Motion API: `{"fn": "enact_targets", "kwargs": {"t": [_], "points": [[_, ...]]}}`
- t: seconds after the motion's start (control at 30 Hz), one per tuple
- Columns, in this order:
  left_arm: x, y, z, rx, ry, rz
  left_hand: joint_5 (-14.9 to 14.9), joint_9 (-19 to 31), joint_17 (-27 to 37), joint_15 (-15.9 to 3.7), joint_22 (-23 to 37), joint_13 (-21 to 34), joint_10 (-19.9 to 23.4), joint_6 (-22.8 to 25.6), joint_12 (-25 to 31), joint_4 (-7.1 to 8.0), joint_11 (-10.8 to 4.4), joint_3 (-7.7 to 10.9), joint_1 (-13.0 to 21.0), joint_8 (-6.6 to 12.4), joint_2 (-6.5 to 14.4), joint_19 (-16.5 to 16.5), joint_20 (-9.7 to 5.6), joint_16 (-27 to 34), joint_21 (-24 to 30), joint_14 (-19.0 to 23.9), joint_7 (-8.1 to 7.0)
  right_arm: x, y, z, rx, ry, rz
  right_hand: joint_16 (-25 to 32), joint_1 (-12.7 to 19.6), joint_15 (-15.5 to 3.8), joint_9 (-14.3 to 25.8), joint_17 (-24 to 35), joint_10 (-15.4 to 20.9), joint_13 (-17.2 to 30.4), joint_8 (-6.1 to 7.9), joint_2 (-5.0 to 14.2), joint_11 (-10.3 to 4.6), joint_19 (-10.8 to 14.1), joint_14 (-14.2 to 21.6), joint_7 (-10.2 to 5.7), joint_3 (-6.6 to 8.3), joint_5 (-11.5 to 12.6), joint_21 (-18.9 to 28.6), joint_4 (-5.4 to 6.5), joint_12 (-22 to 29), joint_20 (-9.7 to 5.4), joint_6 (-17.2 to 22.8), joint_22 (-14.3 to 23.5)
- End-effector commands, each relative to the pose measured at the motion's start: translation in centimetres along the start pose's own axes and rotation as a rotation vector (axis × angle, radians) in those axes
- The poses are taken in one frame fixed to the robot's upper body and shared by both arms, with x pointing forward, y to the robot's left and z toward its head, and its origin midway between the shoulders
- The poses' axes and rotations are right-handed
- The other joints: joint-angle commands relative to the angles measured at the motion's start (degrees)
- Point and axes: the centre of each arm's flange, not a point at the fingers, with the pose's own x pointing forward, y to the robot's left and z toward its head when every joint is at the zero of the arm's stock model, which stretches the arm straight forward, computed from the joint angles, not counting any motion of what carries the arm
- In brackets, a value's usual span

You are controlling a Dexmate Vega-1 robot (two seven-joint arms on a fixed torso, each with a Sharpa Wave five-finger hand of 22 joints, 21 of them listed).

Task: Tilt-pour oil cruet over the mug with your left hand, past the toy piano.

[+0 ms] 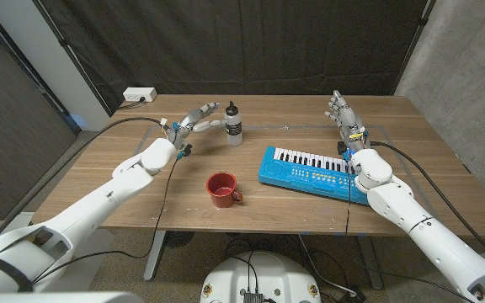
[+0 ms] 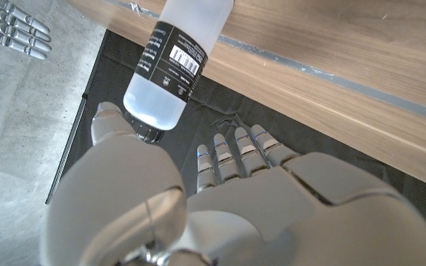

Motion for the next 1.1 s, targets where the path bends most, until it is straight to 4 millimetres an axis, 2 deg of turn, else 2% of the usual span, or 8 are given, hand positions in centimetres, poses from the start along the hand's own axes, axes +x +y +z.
{"fn": "enact_targets", "kwargs": {"t": [0.03, 0.13, 0.23, 0.27, 0.3, 0.6, 0.77, 1.1], "points": [[1.1, -1.6, -0.3, 0.041, 0.025, -0.027, 0.25, 0.15, 0.25, -1.45, 0.26, 0.31, 0.02, -0.04, 0.03, -0.09, 0.28, -0.51, 0.38, -0.12, 0.04, -0.25, -0.21, -0.22, -0.10, -0.05, -0.70, -0.4, -0.3, -0.6, 0.007, 0.016, -0.006, 0.39, 0.56, -0.06, 0.20, 0.16, 0.39, 0.12, 0.31, 0.07, -0.16, 0.41, 0.45, -0.14, 0.20, 0.21, -0.09, -0.19, 0.38, -2.07, 0.19, 0.28], [1.6, -1.9, -0.2, 0.038, 0.017, -0.034, 0.21, 0.14, 0.25, -2.12, 0.25, 0.33, 1.14, 0.92, 0.36, -0.07, -0.76, -0.59, 0.61, 0.05, 0.29, 0.35, -0.38, 0.04, 0.12, 0.70, -0.55, -0.5, -0.2, -0.9, 0.015, 0.021, -0.009, 0.43, 0.62, -0.07, 0.20, 0.17, 0.49, 0.12, 0.30, 0.13, -0.18, 0.49, 0.62, -0.18, 0.20, 0.21, -0.14, -0.23, 0.41, -2.06, 0.22, 0.29], [2.0, -2.3, 0.1, 0.053, 0.006, -0.043, 0.17, 0.12, 0.23, -2.28, 0.24, 0.32, 1.59, 2.16, 0.42, -0.09, -1.81, -0.68, 0.79, 0.36, 0.40, 0.71, -0.44, 0.18, 0.22, 1.25, 0.24, -0.5, -0.1, -1.0, 0.015, 0.020, -0.007, 0.46, 0.67, -0.09, 0.20, 0.17, 0.52, 0.13, 0.31, 0.17, -0.21, 0.59, 0.76, -0.20, 0.19, 0.20, -0.20, -0.28, 0.40, -2.06, 0.28, 0.29], [2.1, -2.4, 0.2, 0.058, 0.002, -0.048, 0.16, 0.12, 0.23, -2.32, 0.23, 0.32, 1.50, 2.44, 0.35, -0.10, -1.41, -0.70, 0.88, 0.40, 0.45, 0.80, -0.49, 0.15, 0.24, 1.27, 0.62, -0.6, -0.1, -1.0, 0.015, 0.019, -0.007, 0.46, 0.68, -0.10, 0.20, 0.17, 0.55, 0.13, 0.31, 0.18, -0.20, 0.62, 0.77, -0.22, 0.19, 0.20, -0.21, -0.28, 0.41, -2.09, 0.29, 0.29], [2.2, -2.5, 0.4, 0.063, -0.001, -0.051, 0.15, 0.12, 0.22, -2.33, 0.23, 0.31, 1.25, 2.50, 0.22, -0.12, -1.81, -0.71, 0.96, 0.36, 0.49, 0.81, -0.48, 0.09, 0.24, 1.20, 0.73, -0.6, -0.1, -1.0, 0.015, 0.017, -0.008, 0.46, 0.69, -0.09, 0.20, 0.17, 0.55, 0.13, 0.31, 0.18, -0.19, 0.65, 0.78, -0.26, 0.18, 0.20, -0.22, -0.30, 0.41, -2.10, 0.30, 0.29], [2.7, -3.5, 0.8, 0.059, -0.021, -0.069, 0.11, 0.10, 0.20, -2.59, 0.23, 0.29, 0.91, 3.91, -0.06, -0.24, -2.10, -0.84, 1.49, 0.55, 0.68, 0.94, -0.87, -0.15, 0.21, 0.89, 2.50, -1.2, -0.5, -1.2, 0.026, 0.013, -0.025, 0.57, 0.81, -0.23, 0.21, 0.19, 0.98, 0.15, 0.34, 0.26, -0.19, 1.41, 1.34, -0.49, 0.08, 0.15, -0.28, -0.44, 0.54, -2.19, 0.56, 0.30], [2.8, -3.9, 0.8, 0.047, -0.018, -0.061, 0.10, 0.10, 0.19, -2.81, 0.23, 0.28, 1.24, 4.30, 0.00, -0.29, -2.24, -0.90, 1.74, 0.50, 0.79, 1.81, -1.66, -0.17, 0.51, 0.92, 2.83, -1.5, -0.5, -1.3, 0.021, 0.017, -0.026, 0.56, 0.85, -0.26, 0.22, 0.20, 1.11, 0.15, 0.32, 0.32, -0.20, 1.49, 1.40, -0.75, 0.05, 0.14, -0.37, -0.48, 0.57, -2.15, 0.56, 0.30], [2.6, -4.6, 0.4, 0.025, -0.001, -0.047, 0.09, 0.10, 0.22, -2.57, 0.31, 0.28, 1.72, 4.64, 0.06, -0.37, -1.82, -0.92, 2.19, 0.34, 1.09, 3.16, -1.83, 0.03, 0.97, 1.55, 3.17, -2.0, -0.9, -1.3, 0.016, 0.028, -0.039, 0.52, 0.89, -0.24, 0.23, 0.22, 1.10, 0.17, 0.29, 0.42, -0.24, 1.67, 1.51, -1.06, -0.03, 0.10, -0.58, -0.55, 0.52, -2.09, 0.59, 0.31]]}}
